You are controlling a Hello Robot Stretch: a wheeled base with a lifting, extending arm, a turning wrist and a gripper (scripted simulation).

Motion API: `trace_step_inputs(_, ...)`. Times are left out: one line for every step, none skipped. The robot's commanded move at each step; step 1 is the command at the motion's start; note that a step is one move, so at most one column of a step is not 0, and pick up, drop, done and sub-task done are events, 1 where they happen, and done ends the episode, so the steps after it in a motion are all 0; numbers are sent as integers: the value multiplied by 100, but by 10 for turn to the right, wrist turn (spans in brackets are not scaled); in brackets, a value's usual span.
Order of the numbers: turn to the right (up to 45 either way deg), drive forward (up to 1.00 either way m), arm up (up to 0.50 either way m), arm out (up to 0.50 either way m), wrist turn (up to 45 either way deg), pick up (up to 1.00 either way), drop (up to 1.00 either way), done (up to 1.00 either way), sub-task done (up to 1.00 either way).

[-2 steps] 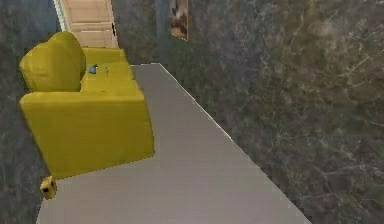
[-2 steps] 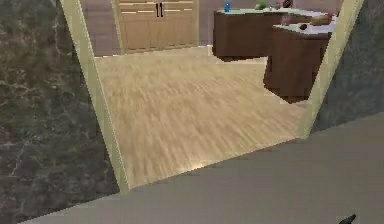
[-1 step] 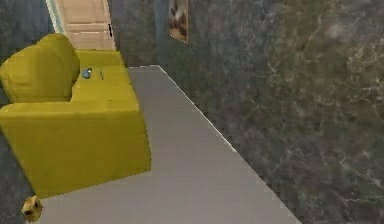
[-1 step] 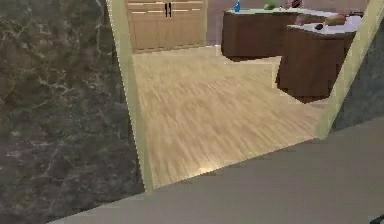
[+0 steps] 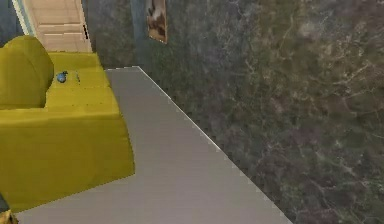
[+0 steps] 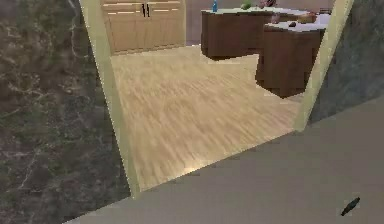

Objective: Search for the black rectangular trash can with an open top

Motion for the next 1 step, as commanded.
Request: trace_step_inputs(0, 100, 0, 0, 0, 0, 0, 0, 0)
